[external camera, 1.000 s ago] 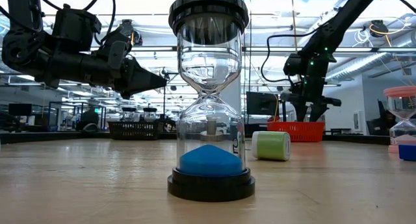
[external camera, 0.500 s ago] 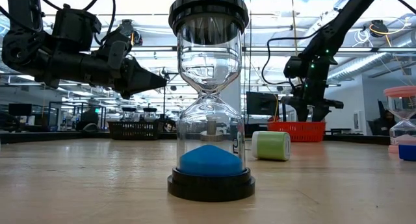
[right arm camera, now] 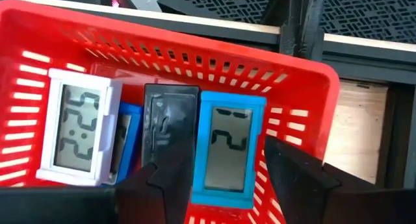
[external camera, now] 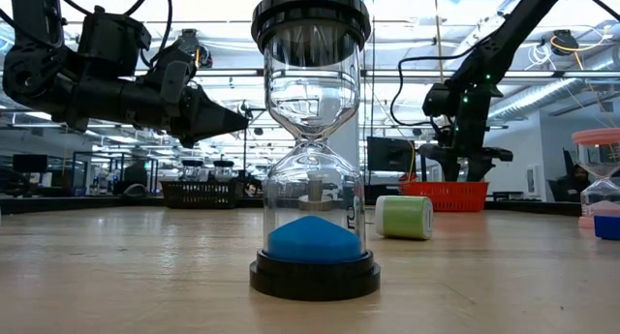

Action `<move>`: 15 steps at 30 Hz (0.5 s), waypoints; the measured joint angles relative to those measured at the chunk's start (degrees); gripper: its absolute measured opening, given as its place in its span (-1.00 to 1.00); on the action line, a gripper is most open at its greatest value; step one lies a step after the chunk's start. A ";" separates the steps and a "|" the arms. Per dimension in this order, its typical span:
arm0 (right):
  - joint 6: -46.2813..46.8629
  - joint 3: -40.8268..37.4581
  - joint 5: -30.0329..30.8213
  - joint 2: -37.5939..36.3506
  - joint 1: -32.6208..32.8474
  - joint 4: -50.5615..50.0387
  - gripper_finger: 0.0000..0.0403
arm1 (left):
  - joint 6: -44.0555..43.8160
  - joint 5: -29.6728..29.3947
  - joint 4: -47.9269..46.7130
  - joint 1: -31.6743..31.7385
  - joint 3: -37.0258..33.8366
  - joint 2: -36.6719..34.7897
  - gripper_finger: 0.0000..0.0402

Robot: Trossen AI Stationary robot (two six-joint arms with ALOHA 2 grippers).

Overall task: Pick & Place Office items
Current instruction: Put the blue digital timer into the red bin

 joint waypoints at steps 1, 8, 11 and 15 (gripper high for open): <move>0.02 0.00 0.00 0.00 0.00 0.05 -0.11 | 0.03 0.00 0.00 0.00 0.00 0.01 -0.80; 0.02 0.00 0.24 0.00 0.02 1.00 -0.10 | 0.06 0.00 0.00 0.00 0.00 0.01 -0.80; 0.00 0.00 0.46 0.00 0.02 1.39 -0.13 | 0.04 -0.01 0.00 0.00 0.00 0.02 -0.80; -1.13 0.04 1.54 -0.72 0.61 1.25 -0.25 | 0.07 0.00 0.00 0.00 0.00 0.01 -0.80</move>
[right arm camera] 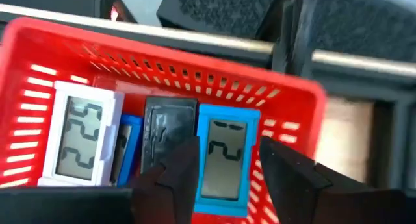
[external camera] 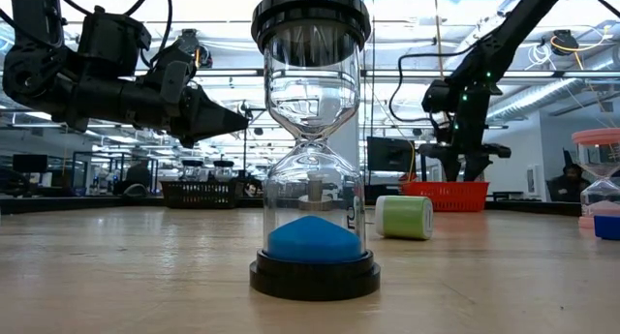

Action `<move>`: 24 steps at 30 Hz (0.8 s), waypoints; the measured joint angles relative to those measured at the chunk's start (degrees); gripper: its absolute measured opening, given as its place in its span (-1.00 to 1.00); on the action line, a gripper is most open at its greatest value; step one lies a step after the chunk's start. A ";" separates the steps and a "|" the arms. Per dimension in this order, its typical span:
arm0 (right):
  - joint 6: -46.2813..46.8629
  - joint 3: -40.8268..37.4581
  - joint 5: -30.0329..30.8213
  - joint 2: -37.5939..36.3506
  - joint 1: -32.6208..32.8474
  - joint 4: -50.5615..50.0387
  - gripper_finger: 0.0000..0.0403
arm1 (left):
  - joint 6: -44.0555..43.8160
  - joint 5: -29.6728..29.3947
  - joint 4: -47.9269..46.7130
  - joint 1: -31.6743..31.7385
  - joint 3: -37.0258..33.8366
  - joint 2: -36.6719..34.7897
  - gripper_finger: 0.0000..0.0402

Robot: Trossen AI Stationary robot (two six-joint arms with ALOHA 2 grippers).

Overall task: Pick & Place Office items
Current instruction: Put the blue digital timer into the red bin

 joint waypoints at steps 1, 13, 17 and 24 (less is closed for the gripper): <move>-0.67 0.00 1.04 -0.63 0.42 0.00 -0.30 | -0.03 0.01 0.01 -0.01 0.00 -0.01 -0.80; -15.51 -6.63 -2.88 -17.40 10.57 7.36 -0.96 | -0.05 0.00 0.01 0.00 -0.02 -0.01 -0.80; -14.02 -15.22 -6.65 -25.00 15.53 18.83 -0.95 | -0.07 0.01 0.00 -0.02 -0.02 0.01 -0.80; -11.57 -23.26 -7.64 -34.26 24.06 26.16 -0.99 | 0.00 0.01 0.00 0.00 -0.02 0.01 -0.80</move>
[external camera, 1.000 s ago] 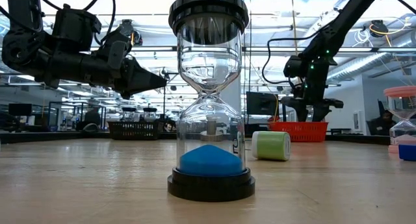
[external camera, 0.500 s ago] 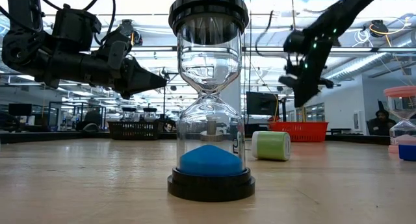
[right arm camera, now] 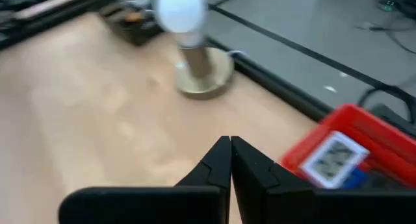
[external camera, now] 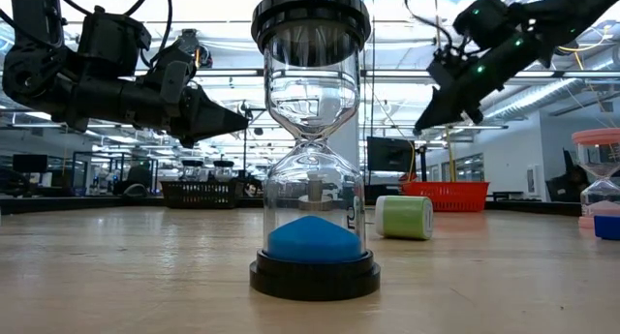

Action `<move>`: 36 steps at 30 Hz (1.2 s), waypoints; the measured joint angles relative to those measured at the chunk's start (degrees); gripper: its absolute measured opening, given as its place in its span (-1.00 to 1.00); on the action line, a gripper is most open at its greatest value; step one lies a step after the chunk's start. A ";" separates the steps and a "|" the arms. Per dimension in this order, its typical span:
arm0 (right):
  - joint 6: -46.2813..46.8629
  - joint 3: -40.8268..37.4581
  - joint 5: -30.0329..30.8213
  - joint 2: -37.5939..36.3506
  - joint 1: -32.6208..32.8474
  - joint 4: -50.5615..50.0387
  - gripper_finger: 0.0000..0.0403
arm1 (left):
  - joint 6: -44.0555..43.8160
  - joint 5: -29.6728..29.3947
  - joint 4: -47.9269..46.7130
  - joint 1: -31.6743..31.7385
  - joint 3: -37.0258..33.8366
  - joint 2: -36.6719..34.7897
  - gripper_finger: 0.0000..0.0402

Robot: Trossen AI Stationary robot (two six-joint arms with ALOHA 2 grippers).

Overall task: Pick & Place Office items
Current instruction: Put the blue digital timer into the red bin

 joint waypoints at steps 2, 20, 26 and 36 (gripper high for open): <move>-0.03 -0.40 -0.01 -1.13 2.35 0.28 -0.99 | -0.05 0.00 0.00 -0.01 0.00 -0.01 -0.80; -2.04 -3.56 0.00 -1.98 18.56 15.20 -0.96 | -1.22 0.02 0.68 -0.04 0.00 0.00 -0.80; -2.36 -3.56 0.00 -1.60 20.64 16.57 -0.96 | -11.77 0.58 -0.04 0.41 0.79 0.00 -0.80; -2.59 -3.58 -0.11 3.37 21.86 16.30 -0.96 | -9.23 2.47 -22.39 -5.36 14.14 0.02 -0.92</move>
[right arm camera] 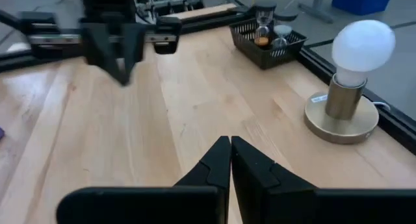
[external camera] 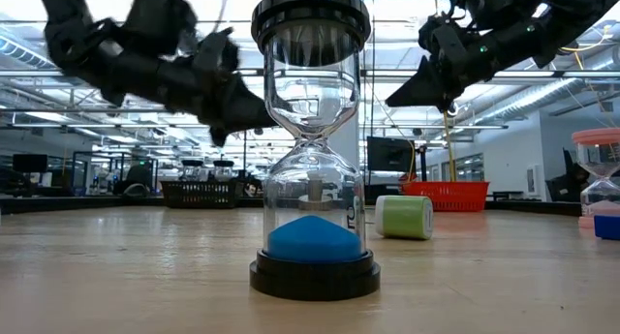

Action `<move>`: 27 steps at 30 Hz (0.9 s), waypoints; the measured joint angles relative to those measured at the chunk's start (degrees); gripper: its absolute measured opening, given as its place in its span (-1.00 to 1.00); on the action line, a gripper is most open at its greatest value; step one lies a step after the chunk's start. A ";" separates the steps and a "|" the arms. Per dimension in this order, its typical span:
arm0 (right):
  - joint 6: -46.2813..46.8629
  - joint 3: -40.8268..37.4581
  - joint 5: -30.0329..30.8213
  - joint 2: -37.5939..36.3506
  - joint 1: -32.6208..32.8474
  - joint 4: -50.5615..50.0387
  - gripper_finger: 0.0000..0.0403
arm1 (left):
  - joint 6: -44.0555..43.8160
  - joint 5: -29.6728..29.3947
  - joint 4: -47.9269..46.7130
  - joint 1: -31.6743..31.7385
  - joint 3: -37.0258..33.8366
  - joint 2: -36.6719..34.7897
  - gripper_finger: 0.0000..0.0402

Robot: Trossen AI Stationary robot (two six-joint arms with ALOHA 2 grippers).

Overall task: Pick & Place Office items
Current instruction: Put the blue digital timer into the red bin

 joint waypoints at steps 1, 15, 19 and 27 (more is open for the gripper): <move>-0.52 0.00 -0.02 0.49 0.02 0.41 -0.96 | 0.73 0.00 -4.31 -0.91 2.17 0.00 -0.95; -1.95 0.00 -0.06 0.86 0.28 0.77 -0.99 | 7.17 -7.03 -14.31 -10.47 11.28 4.33 -0.96; 1.60 0.00 -2.72 0.88 0.94 0.74 -1.00 | 9.53 -5.89 -2.06 -11.06 11.28 11.25 -0.98; 0.67 8.95 -0.19 0.96 8.86 -21.84 -0.98 | 12.22 -2.50 15.55 -10.99 11.29 21.35 -0.98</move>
